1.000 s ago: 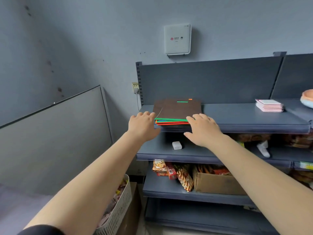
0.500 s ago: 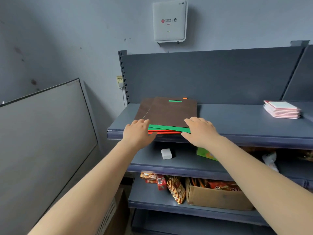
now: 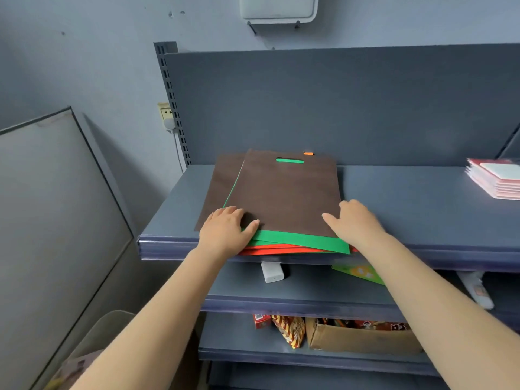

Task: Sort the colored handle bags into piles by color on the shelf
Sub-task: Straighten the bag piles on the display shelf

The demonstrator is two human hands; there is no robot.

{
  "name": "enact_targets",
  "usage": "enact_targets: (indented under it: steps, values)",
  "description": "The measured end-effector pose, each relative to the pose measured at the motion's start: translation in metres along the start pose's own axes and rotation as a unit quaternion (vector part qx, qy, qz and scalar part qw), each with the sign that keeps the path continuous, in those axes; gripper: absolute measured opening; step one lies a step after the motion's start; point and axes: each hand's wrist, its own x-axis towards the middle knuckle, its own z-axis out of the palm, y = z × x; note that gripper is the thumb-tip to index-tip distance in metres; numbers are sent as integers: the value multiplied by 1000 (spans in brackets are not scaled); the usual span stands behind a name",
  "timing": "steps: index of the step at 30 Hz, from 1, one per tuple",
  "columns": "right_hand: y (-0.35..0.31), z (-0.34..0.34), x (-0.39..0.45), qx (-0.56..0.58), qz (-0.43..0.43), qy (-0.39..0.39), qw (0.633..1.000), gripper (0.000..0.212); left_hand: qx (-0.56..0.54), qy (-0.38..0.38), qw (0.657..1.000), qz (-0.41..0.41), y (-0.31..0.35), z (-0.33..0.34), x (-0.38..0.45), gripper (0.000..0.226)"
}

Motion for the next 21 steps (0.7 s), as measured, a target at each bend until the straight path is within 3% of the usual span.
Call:
enact_targets:
  steps: [4, 9, 15, 21]
  values:
    - [7, 6, 17, 67, 58, 12, 996, 40, 2, 0, 1000, 25, 0, 7, 7, 54]
    - [11, 10, 24, 110, 62, 98, 987, 38, -8, -3, 999, 39, -3, 9, 13, 56]
    - [18, 11, 26, 156, 54, 157, 974, 27, -63, 13, 998, 19, -15, 8, 21, 54]
    - [33, 13, 23, 206, 54, 224, 951, 14, -48, 24, 998, -36, -27, 2, 33, 56]
